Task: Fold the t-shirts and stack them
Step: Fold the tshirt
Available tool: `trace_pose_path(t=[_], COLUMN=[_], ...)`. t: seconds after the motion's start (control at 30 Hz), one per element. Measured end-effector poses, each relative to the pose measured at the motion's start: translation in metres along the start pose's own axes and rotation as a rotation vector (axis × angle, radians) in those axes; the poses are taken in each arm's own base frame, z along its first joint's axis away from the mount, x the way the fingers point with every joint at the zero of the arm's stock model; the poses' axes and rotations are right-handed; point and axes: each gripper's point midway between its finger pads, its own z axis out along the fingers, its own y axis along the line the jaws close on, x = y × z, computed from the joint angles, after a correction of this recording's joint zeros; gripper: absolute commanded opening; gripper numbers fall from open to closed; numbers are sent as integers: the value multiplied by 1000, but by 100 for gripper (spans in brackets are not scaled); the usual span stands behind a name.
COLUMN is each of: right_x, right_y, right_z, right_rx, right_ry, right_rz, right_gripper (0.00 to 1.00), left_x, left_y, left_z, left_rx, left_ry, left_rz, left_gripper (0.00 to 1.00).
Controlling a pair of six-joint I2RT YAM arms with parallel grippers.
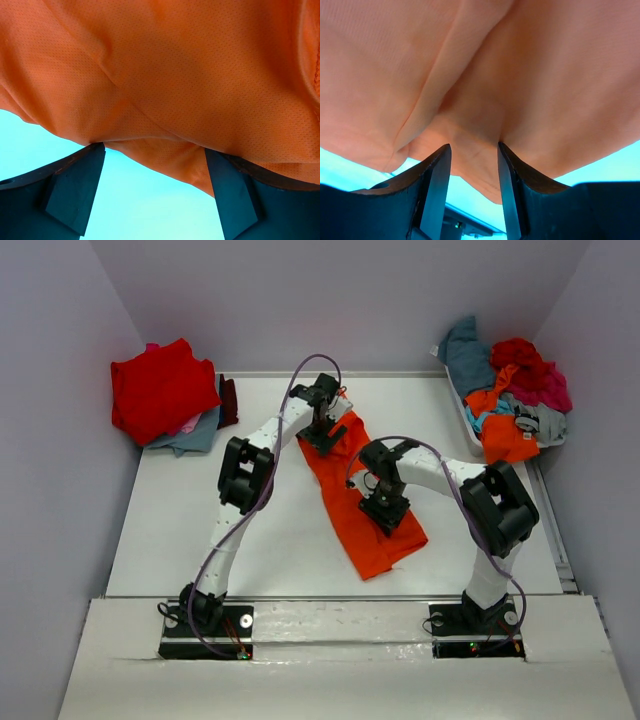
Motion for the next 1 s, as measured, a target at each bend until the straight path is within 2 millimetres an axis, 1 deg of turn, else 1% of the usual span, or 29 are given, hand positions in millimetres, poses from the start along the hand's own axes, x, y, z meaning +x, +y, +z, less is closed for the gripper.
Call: trace_pose_path(t=[0.1,0.2,0.3,0.4,0.5,0.63,0.8,1.0], right_x=[4,4,-3,-15,-25,-33,-38,-44], right_y=[9,21,35,43,44,45,45,46], right_z=[0,-1,-5,-8,-11,-13,-15,-19], right_rx=[-32,-56,-76,-88,-90,-94,-98,-101], right_ry=[17,32,28,9,-10,-21,-28,-48], right_rz=[-32,-77,-122,-152,-164,-166,-165,-162], right_gripper=[48,48,48,48,48,48,48,48], left_x=[-2,-2,-2,-5,-6,-7,-10,-19], left_y=[5,10,15,19,20,21,22,23], left_z=[1,1,1,2,2,2,3,4], left_rx=[-19,-36,-51,-64,-73,-76,-79,-80], left_ry=[-2,-4,-3,-8,-11,-12,-22,-61], left_rz=[-1,-5,-8,-10,-7,2,10,10], left_gripper=[96,97,97,97,97,98,98,98])
